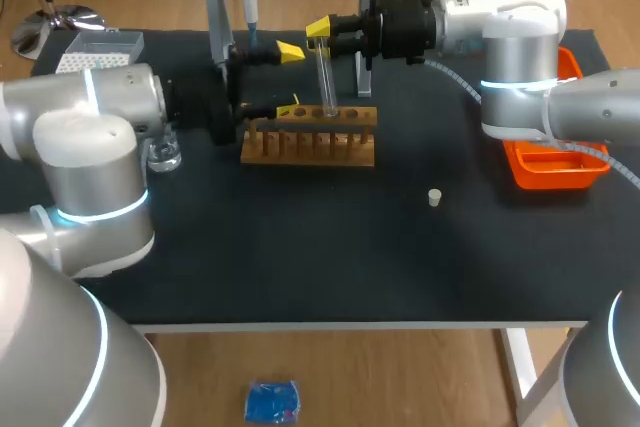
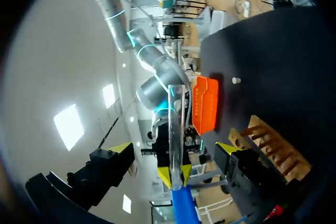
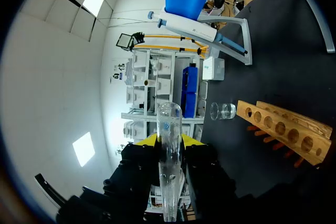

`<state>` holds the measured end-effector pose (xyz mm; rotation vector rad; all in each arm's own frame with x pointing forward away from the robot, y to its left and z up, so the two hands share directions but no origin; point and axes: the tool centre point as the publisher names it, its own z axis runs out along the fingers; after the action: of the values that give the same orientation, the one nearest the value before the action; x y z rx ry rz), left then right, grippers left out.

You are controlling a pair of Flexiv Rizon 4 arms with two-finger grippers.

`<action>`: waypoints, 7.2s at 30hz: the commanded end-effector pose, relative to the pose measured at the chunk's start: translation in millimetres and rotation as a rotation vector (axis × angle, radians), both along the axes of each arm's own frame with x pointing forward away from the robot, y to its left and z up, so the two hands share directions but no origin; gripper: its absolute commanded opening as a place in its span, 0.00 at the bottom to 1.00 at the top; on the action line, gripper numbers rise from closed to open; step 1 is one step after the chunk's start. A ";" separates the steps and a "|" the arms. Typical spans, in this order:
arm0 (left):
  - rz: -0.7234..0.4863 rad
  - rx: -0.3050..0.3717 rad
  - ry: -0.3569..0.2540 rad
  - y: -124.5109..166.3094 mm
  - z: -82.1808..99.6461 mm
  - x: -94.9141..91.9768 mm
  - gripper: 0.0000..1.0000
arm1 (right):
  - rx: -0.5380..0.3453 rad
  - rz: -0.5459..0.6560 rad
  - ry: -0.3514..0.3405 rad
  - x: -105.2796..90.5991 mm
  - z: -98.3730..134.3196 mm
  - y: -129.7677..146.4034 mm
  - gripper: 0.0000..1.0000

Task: Invert the test tube, pick up the pipette, mount the tip to pipette, aspirate from beaker and dispense into the tube, eject the tip, return the pipette, and cap with the stopper.

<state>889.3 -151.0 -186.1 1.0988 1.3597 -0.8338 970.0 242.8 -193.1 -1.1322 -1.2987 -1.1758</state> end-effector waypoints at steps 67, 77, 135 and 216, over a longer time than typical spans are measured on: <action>-0.160 -0.022 0.071 -54.7 -3.1 2.5 0.00 | -0.002 0.001 -0.001 -0.1 0.6 -0.8 0.00; -0.163 -0.023 0.071 -54.3 -2.6 2.9 0.00 | -0.002 0.001 -0.001 -0.1 0.6 -0.8 0.00; -0.161 -0.037 0.063 -53.5 -2.2 2.7 0.00 | -0.106 -0.192 -1.198 10.2 4.7 -75.1 1.00; -0.161 -0.037 0.063 -53.5 -2.2 2.7 0.00 | -0.177 0.275 -1.573 -10.0 -118.5 -112.4 1.00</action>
<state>892.1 -204.4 -187.9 1.1743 1.3185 -1.0170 959.5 131.5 -312.4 0.1343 -2.6020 -1.7843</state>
